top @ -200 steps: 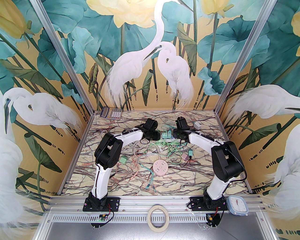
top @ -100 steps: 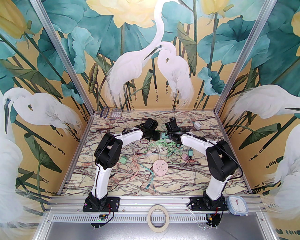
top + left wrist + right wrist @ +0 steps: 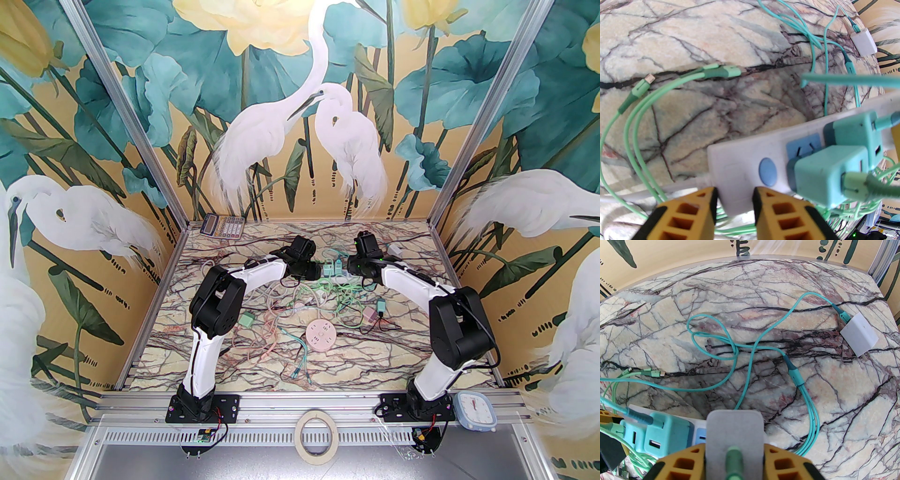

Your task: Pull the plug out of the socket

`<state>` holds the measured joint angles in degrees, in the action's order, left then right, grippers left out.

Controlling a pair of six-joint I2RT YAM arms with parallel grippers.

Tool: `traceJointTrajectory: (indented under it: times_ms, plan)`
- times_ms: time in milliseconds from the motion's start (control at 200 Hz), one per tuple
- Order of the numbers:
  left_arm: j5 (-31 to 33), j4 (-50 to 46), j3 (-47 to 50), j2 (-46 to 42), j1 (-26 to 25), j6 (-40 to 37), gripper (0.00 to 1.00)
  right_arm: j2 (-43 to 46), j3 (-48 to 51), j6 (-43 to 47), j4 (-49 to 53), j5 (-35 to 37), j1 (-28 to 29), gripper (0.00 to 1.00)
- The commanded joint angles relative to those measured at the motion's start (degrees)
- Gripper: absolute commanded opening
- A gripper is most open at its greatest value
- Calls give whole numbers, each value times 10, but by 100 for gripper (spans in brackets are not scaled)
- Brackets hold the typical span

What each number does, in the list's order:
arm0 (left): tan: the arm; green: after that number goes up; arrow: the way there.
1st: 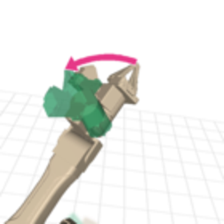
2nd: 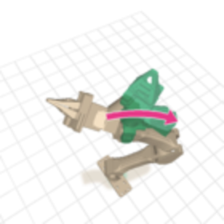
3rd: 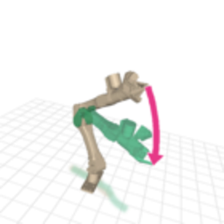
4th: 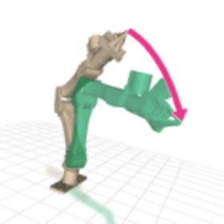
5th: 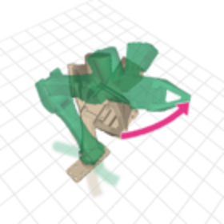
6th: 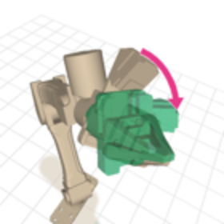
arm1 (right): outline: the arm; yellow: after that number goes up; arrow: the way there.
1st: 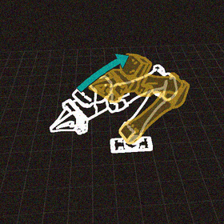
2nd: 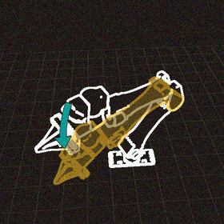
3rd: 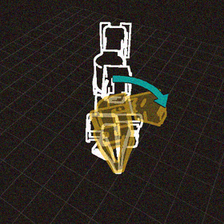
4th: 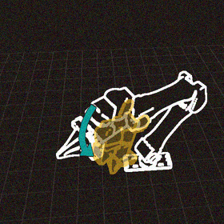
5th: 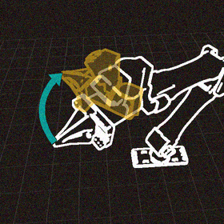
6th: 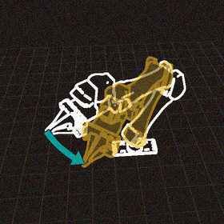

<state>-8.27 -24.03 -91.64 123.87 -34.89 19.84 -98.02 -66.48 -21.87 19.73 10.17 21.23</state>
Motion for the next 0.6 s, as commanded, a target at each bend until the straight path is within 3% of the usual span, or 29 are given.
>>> traceJointTrajectory:
  times_ms: [0,180,420,595]
  plan:
    - [14,-99,33,68,-10,-16,33,17,-35,53,5,54,41,30]
    - [15,-100,32,68,-11,-16,33,-22,-60,122,22,167,96,31]
    - [18,-105,29,69,-12,-19,33,-52,-72,126,28,164,108,31]
    - [98,-127,29,61,-9,-25,30,-61,-82,119,14,123,107,31]
